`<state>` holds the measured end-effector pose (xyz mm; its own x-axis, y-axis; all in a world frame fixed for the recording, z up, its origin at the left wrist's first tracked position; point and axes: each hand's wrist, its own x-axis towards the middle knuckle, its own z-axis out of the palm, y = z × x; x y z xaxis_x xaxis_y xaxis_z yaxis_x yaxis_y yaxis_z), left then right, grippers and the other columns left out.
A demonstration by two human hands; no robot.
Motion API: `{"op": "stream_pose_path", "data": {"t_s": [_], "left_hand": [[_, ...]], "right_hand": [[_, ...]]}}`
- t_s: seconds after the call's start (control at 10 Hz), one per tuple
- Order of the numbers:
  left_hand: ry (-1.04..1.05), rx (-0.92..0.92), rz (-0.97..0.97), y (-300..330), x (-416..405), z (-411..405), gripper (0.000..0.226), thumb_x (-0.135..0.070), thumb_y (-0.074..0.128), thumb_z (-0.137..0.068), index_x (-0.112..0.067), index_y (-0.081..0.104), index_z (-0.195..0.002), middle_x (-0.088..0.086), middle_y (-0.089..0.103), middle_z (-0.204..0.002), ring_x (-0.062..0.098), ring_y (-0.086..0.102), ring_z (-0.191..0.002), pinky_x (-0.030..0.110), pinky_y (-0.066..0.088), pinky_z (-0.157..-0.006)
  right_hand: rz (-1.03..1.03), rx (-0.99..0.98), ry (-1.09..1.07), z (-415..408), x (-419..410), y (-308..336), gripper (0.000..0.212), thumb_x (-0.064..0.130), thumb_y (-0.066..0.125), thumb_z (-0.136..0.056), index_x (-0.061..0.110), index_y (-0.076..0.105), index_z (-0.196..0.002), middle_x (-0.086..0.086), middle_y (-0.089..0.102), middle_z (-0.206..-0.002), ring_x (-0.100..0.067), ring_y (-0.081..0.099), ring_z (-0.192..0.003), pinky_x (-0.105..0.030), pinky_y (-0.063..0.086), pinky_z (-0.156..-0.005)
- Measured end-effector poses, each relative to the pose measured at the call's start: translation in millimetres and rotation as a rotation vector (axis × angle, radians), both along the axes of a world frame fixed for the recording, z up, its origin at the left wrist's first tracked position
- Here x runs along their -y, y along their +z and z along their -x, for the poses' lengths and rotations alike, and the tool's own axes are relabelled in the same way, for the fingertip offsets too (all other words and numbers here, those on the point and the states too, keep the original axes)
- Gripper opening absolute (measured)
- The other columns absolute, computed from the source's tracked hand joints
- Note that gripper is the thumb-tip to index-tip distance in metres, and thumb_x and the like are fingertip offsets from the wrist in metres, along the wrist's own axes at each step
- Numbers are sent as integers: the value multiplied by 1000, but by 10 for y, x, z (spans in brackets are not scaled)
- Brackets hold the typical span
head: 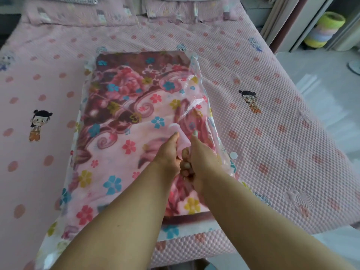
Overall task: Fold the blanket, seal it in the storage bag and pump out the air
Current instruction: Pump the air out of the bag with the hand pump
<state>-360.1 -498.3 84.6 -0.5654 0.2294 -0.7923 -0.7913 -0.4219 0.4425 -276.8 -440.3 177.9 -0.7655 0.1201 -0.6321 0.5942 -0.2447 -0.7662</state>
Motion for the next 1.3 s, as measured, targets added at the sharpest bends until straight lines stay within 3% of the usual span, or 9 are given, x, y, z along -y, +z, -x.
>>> {"op": "stream_pose_path", "data": {"t_s": [0.3, 0.4, 0.6, 0.7, 0.8, 0.9, 1.1, 1.2, 1.3], "left_hand": [[-67, -12, -32, 414, -88, -4, 56, -45, 41, -99, -6, 47, -137, 6, 65, -88, 22, 70, -60, 21, 55, -50], [-139, -32, 23, 567, -83, -56, 49, -48, 40, -99, -10, 55, -126, 9, 71, -97, 31, 71, -80, 27, 57, -64], [-8, -59, 31, 734, -57, -5, 33, -37, 44, -100, -8, 54, -113, 13, 56, -89, 23, 56, -70, 20, 35, -37], [-151, -69, 62, 783, -72, -89, 45, -47, 35, -100, -9, 50, -81, 6, 52, -46, 19, 54, -43, 27, 53, -39], [-88, -75, 57, 772, -40, -105, 35, -46, 41, -98, -19, 61, -107, 4, 67, -83, 16, 69, -70, 25, 56, -58], [20, -61, 38, 852, -16, -64, 33, -38, 46, -99, -11, 57, -111, 14, 60, -108, 22, 59, -82, 24, 49, -55], [-122, -59, 81, 845, -51, -95, 42, -49, 34, -100, -12, 47, -82, 4, 45, -37, 14, 37, -25, 14, 41, -36], [-32, -65, 50, 890, -26, -76, 42, -40, 43, -99, -5, 52, -119, 20, 64, -95, 21, 59, -65, 32, 57, -61], [1, -48, 103, 928, -36, -51, 46, -39, 46, -97, -7, 51, -129, 18, 59, -122, 24, 60, -86, 28, 54, -53]], "right_hand": [[-8, 77, -128, -11, -54, 261, 60, 53, 38, -96, 20, 28, -46, 3, 27, -41, -14, 24, -38, -26, 23, -44], [42, 10, -89, 79, -95, 289, 55, 49, 40, -95, 19, 28, -51, 3, 25, -44, -13, 24, -37, -26, 23, -45], [73, 57, -111, -124, -91, 606, 59, 56, 34, -96, 19, 22, -51, 0, 18, -47, -15, 16, -45, -26, 16, -46], [28, 14, -99, 98, -53, 546, 61, 63, 30, -94, 20, 24, -51, 1, 22, -44, -14, 20, -40, -24, 18, -45], [28, 14, -32, -2, -92, 568, 62, 61, 31, -94, 19, 24, -49, 1, 23, -42, -14, 20, -40, -25, 18, -46], [61, 71, -60, -113, -90, 698, 63, 61, 32, -94, 18, 23, -49, 1, 19, -45, -14, 16, -43, -27, 14, -48], [31, -57, 9, 59, -87, 639, 62, 60, 29, -95, 19, 24, -49, 1, 24, -40, -14, 20, -37, -24, 18, -44], [74, 45, -19, -109, -130, 792, 60, 58, 30, -95, 19, 22, -51, 1, 18, -46, -13, 16, -43, -25, 13, -48], [68, 35, -66, -157, -140, 822, 60, 58, 31, -95, 18, 22, -51, 1, 18, -47, -13, 16, -44, -27, 13, -49]]}}
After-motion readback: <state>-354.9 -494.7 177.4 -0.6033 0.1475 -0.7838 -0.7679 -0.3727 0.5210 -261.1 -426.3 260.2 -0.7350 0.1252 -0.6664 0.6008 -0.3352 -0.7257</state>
